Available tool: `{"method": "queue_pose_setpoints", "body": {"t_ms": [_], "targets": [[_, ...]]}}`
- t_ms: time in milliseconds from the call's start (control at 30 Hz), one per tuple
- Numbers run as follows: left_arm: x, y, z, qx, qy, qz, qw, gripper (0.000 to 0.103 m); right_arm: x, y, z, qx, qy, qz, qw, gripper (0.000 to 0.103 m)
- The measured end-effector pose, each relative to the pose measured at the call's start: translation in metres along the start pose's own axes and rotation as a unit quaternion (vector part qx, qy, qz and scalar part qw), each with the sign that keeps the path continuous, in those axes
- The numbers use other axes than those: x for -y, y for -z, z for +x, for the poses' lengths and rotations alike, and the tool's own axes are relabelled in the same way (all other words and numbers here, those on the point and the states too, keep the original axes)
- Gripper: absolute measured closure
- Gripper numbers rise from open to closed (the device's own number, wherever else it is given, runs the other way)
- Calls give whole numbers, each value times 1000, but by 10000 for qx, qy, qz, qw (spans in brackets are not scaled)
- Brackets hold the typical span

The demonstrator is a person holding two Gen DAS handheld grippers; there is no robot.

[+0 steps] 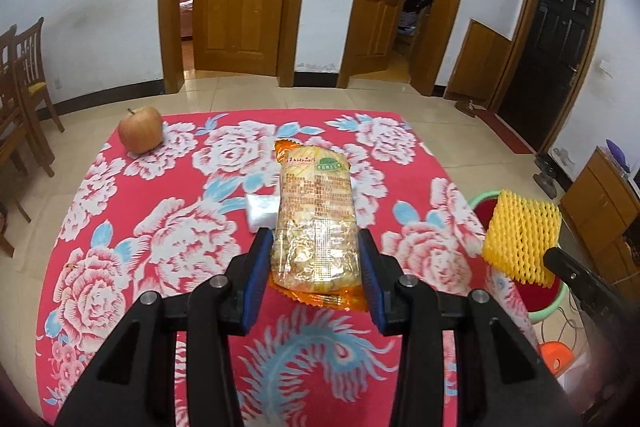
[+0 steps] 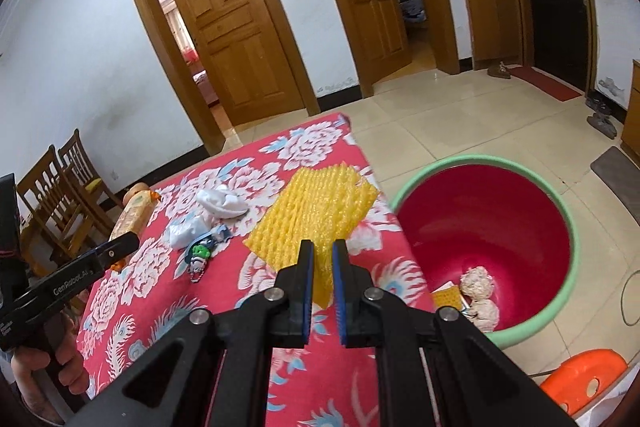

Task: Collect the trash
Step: 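Carry the foam net over the red basin and open the right tool while the left tool carries the package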

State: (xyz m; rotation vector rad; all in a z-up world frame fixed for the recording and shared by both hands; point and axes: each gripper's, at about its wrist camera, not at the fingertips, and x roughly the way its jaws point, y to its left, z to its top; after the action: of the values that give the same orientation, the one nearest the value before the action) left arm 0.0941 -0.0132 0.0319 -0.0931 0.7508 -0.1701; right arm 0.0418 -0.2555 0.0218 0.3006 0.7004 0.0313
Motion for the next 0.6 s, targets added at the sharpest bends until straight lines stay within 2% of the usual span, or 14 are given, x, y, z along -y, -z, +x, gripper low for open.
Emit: {"method": "queue_pose_setpoints", "body": {"t_ms": [367, 600], "targets": [[50, 0, 7, -93, 242, 332, 9991, 60, 49, -1, -15, 158, 195, 497, 9984, 92], [89, -1, 17, -161, 551, 624, 9964, 60, 86, 5, -16, 130, 438, 891, 9950, 92]]}}
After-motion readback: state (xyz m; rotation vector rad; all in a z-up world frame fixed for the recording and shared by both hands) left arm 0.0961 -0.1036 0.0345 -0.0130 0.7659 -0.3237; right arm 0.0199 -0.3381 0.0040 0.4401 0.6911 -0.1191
